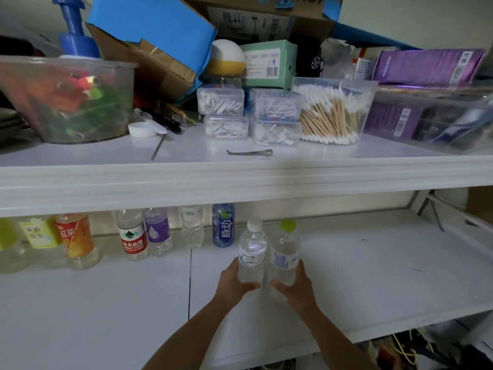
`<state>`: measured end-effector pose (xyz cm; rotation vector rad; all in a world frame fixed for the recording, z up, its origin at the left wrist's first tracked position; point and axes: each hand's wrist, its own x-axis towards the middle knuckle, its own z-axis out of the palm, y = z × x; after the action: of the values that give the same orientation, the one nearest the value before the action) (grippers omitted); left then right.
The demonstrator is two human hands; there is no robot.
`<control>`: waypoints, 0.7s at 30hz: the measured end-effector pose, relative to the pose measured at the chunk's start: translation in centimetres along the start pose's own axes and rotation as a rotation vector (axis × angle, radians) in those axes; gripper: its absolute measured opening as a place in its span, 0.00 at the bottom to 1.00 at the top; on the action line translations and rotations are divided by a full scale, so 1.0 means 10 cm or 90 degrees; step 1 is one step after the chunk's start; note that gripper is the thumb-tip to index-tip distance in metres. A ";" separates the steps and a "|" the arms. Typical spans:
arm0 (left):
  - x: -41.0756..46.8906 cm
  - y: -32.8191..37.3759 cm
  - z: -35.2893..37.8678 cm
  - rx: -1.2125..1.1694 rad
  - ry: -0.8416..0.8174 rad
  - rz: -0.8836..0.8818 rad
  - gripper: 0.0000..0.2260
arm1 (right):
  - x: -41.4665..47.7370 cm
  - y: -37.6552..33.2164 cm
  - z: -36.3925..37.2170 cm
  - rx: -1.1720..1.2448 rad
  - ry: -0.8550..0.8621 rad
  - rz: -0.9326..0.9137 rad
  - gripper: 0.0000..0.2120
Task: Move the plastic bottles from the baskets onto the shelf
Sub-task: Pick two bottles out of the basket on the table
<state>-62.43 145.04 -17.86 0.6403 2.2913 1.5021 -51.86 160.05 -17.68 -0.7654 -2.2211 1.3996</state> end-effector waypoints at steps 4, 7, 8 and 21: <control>0.17 0.04 0.07 0.001 0.016 -0.006 0.31 | 0.24 0.06 -0.06 0.007 0.013 0.004 0.35; 0.29 0.08 0.14 0.001 0.031 -0.010 0.32 | 0.46 0.12 -0.13 0.004 0.014 0.000 0.35; 0.34 0.09 0.17 -0.002 0.037 -0.010 0.32 | 0.55 0.13 -0.16 0.003 0.014 0.000 0.34; 0.92 0.25 0.55 0.001 0.190 -0.010 0.31 | 1.40 0.25 -0.26 0.005 -0.024 -0.072 0.32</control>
<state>-66.96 155.05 -18.02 0.4195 2.5061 1.6848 -60.46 171.60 -18.18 -0.6047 -2.2482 1.3783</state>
